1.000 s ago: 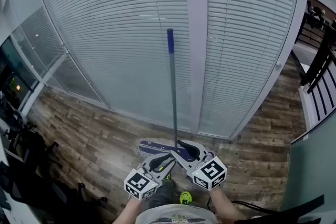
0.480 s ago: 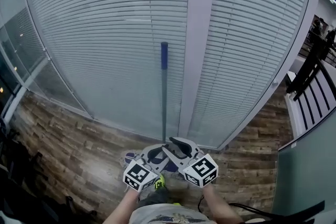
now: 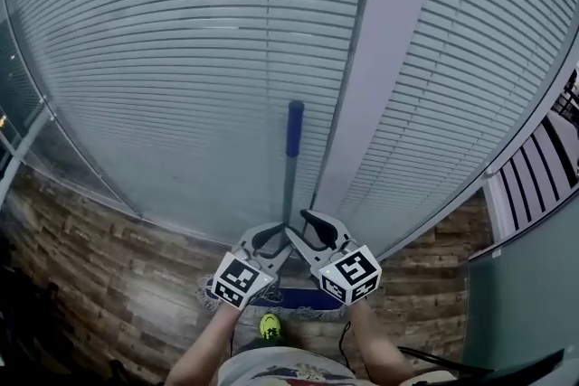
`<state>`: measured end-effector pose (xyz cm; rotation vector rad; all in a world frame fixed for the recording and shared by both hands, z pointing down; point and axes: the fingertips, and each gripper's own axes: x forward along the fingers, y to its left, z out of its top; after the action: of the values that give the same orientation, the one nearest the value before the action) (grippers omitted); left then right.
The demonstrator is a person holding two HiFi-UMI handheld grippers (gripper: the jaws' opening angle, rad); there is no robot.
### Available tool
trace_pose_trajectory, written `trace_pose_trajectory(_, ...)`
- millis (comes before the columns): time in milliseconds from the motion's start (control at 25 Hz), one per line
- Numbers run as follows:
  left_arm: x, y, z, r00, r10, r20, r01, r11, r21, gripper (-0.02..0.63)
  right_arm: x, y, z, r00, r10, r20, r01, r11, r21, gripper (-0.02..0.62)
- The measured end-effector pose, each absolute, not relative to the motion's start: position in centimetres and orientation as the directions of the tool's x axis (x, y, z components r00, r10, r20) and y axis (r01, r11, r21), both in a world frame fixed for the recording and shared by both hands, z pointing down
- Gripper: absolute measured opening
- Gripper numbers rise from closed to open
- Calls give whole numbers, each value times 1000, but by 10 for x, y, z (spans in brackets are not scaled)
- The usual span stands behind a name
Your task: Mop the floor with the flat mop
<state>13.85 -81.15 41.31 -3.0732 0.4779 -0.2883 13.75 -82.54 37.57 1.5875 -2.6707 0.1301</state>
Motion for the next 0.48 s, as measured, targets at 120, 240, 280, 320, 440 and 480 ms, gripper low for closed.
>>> trace_pose_trajectory(120, 149, -858, 413, 934, -313, 175, -305, -950, -69, 136, 154, -870, 371, -431, -900, 58, -902, 429, -48, 161)
trace_pose_trajectory(240, 156, -893, 413, 933, -316, 174, -307, -948, -79, 160, 165, -905, 364, -392, -918, 54, -920, 391, -31, 170)
trace_pose_trajectory(280, 158, -901, 414, 932, -316, 174, -307, -948, -82, 161, 168, -913, 361, -381, -923, 51, -925, 380, -24, 172)
trace_pose_trajectory(320, 160, -909, 414, 933, -315, 173, -305, -949, -84, 163, 171, -921, 358, -369, -928, 46, -929, 369, -17, 174)
trace_pose_trajectory(440, 169, -926, 417, 938, -304, 165, -293, -952, -90, 163, 181, -937, 345, -340, -940, 18, -940, 340, -4, 176)
trace_pose_trajectory(480, 172, -929, 419, 939, -301, 165, -288, -953, -93, 164, 182, -938, 341, -334, -942, 10, -943, 334, 0, 176)
